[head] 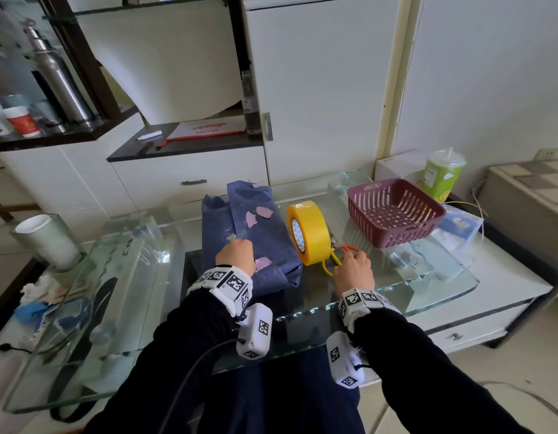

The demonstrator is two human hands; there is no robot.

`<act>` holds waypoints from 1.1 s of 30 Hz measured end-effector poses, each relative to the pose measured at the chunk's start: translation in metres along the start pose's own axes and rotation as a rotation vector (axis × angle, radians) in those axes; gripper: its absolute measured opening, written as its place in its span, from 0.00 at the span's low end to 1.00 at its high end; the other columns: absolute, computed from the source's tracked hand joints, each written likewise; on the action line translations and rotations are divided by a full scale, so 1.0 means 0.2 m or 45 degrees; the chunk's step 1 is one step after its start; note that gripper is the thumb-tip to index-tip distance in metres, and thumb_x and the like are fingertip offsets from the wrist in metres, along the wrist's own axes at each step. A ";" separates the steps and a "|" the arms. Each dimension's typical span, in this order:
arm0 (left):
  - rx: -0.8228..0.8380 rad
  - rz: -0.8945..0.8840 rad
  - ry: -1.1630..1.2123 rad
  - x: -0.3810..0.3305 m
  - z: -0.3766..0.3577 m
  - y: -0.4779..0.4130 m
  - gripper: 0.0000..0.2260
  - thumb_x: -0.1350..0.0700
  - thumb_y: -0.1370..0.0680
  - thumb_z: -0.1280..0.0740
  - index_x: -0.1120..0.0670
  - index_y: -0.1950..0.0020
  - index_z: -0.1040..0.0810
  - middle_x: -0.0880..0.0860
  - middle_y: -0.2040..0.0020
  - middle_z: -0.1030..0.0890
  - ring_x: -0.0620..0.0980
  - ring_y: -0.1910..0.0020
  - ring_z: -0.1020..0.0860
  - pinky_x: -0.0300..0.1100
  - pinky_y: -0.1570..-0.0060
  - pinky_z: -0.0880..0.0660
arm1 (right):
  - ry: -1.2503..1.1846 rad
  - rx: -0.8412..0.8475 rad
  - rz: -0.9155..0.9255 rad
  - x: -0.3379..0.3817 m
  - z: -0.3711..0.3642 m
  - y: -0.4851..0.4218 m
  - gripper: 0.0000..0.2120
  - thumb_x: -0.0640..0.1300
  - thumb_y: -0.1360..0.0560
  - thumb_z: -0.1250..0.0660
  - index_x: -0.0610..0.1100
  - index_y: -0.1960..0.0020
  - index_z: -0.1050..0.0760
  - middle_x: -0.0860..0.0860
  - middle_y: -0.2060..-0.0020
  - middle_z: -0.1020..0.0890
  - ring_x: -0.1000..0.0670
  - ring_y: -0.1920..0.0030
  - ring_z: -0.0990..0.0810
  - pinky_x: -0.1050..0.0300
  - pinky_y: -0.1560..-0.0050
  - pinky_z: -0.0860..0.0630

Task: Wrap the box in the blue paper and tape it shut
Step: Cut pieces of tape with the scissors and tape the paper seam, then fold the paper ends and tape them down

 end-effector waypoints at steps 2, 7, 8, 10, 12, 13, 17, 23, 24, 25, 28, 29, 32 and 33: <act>0.036 0.052 0.121 0.06 0.02 -0.01 0.11 0.55 0.24 0.32 0.57 0.44 0.21 0.57 0.38 0.26 0.59 0.41 0.24 0.49 0.44 0.27 | 0.051 0.016 -0.026 0.03 -0.03 0.00 0.18 0.41 0.22 0.41 0.38 0.33 0.35 0.40 0.34 0.33 0.40 0.33 0.35 0.50 0.35 0.35; 0.141 0.106 0.294 0.19 0.04 -0.02 0.05 0.54 0.28 0.28 0.53 0.59 0.22 0.56 0.40 0.25 0.58 0.41 0.24 0.51 0.40 0.27 | 0.165 -0.005 -0.020 0.11 -0.11 0.00 0.16 0.41 0.21 0.44 0.38 0.35 0.35 0.39 0.35 0.32 0.40 0.34 0.34 0.51 0.37 0.34; 0.142 0.105 0.310 0.21 0.04 -0.03 0.05 0.54 0.29 0.28 0.52 0.60 0.23 0.56 0.40 0.25 0.58 0.41 0.24 0.51 0.40 0.28 | 0.172 -0.028 -0.020 0.12 -0.12 -0.01 0.15 0.41 0.20 0.45 0.38 0.35 0.35 0.39 0.36 0.31 0.39 0.35 0.33 0.51 0.37 0.34; 0.135 0.114 0.331 0.23 0.05 -0.05 0.05 0.54 0.29 0.28 0.54 0.57 0.21 0.56 0.40 0.25 0.58 0.41 0.24 0.51 0.40 0.28 | 0.162 -0.065 -0.031 0.15 -0.13 -0.03 0.14 0.40 0.20 0.46 0.38 0.35 0.35 0.39 0.37 0.30 0.39 0.36 0.32 0.51 0.38 0.33; 0.125 0.137 0.327 0.23 0.05 -0.06 0.10 0.54 0.28 0.28 0.57 0.50 0.20 0.56 0.38 0.25 0.58 0.41 0.24 0.52 0.40 0.27 | 0.143 -0.063 -0.064 0.17 -0.13 -0.04 0.14 0.41 0.20 0.44 0.38 0.36 0.36 0.39 0.38 0.30 0.39 0.37 0.31 0.51 0.39 0.31; 0.122 0.148 0.312 0.23 0.05 -0.06 0.12 0.54 0.28 0.28 0.57 0.48 0.21 0.56 0.37 0.26 0.58 0.40 0.25 0.53 0.39 0.28 | 0.127 -0.048 -0.091 0.17 -0.13 -0.05 0.14 0.41 0.21 0.43 0.38 0.36 0.36 0.39 0.38 0.30 0.39 0.37 0.30 0.51 0.39 0.31; 0.068 0.161 0.285 0.23 0.02 -0.07 0.10 0.54 0.26 0.30 0.57 0.46 0.21 0.57 0.33 0.28 0.59 0.39 0.25 0.51 0.41 0.27 | 0.050 0.057 -0.189 0.17 -0.13 -0.07 0.15 0.36 0.22 0.44 0.36 0.36 0.38 0.37 0.38 0.30 0.36 0.37 0.29 0.48 0.38 0.31; -0.061 0.118 0.350 0.22 -0.03 -0.11 0.03 0.55 0.24 0.32 0.52 0.53 0.19 0.54 0.46 0.19 0.57 0.46 0.21 0.47 0.47 0.25 | -0.029 0.152 -0.232 0.12 -0.11 -0.10 0.18 0.43 0.22 0.39 0.36 0.37 0.39 0.36 0.38 0.30 0.35 0.36 0.30 0.47 0.38 0.30; -0.076 0.114 0.375 0.23 -0.04 -0.12 0.04 0.56 0.24 0.32 0.52 0.53 0.19 0.53 0.47 0.18 0.56 0.46 0.21 0.47 0.47 0.24 | -0.056 0.150 -0.233 0.12 -0.10 -0.12 0.18 0.44 0.22 0.39 0.36 0.37 0.39 0.35 0.38 0.30 0.35 0.36 0.30 0.47 0.38 0.31; -0.089 0.113 0.404 0.24 -0.04 -0.13 0.05 0.58 0.24 0.33 0.52 0.52 0.18 0.53 0.47 0.17 0.56 0.46 0.21 0.47 0.46 0.24 | -0.089 0.143 -0.224 0.11 -0.10 -0.13 0.18 0.44 0.22 0.40 0.36 0.38 0.39 0.35 0.38 0.30 0.35 0.36 0.29 0.46 0.38 0.31; -0.114 0.097 0.487 0.25 -0.05 -0.17 0.09 0.62 0.24 0.36 0.54 0.49 0.18 0.54 0.49 0.17 0.55 0.47 0.20 0.46 0.45 0.24 | -0.222 0.097 -0.189 0.12 -0.06 -0.21 0.19 0.41 0.25 0.36 0.36 0.39 0.38 0.35 0.40 0.29 0.35 0.38 0.28 0.46 0.39 0.31; -0.116 0.086 0.504 0.24 -0.05 -0.19 0.09 0.63 0.24 0.36 0.55 0.49 0.18 0.54 0.49 0.16 0.54 0.47 0.20 0.46 0.45 0.24 | -0.275 0.066 -0.177 0.13 -0.04 -0.24 0.20 0.39 0.27 0.34 0.35 0.40 0.38 0.35 0.41 0.28 0.35 0.40 0.27 0.46 0.41 0.31; -0.110 0.065 0.519 0.21 -0.04 -0.26 0.12 0.66 0.24 0.39 0.56 0.47 0.19 0.54 0.49 0.17 0.54 0.47 0.20 0.46 0.44 0.25 | -0.420 -0.080 -0.125 0.16 0.02 -0.32 0.19 0.33 0.31 0.35 0.35 0.42 0.36 0.35 0.44 0.27 0.35 0.44 0.26 0.45 0.45 0.30; -0.106 0.063 0.528 0.19 -0.04 -0.28 0.12 0.66 0.24 0.39 0.56 0.47 0.19 0.54 0.49 0.17 0.54 0.46 0.20 0.46 0.44 0.25 | -0.446 -0.126 -0.103 0.17 0.04 -0.34 0.19 0.32 0.32 0.35 0.35 0.43 0.35 0.35 0.44 0.27 0.35 0.46 0.25 0.45 0.46 0.30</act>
Point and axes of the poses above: each hand's wrist, its own y-axis away from the middle knuckle, its own z-axis out of the back of the hand, x = y × z, the point moved 3 cm from there along -y, towards the middle knuckle
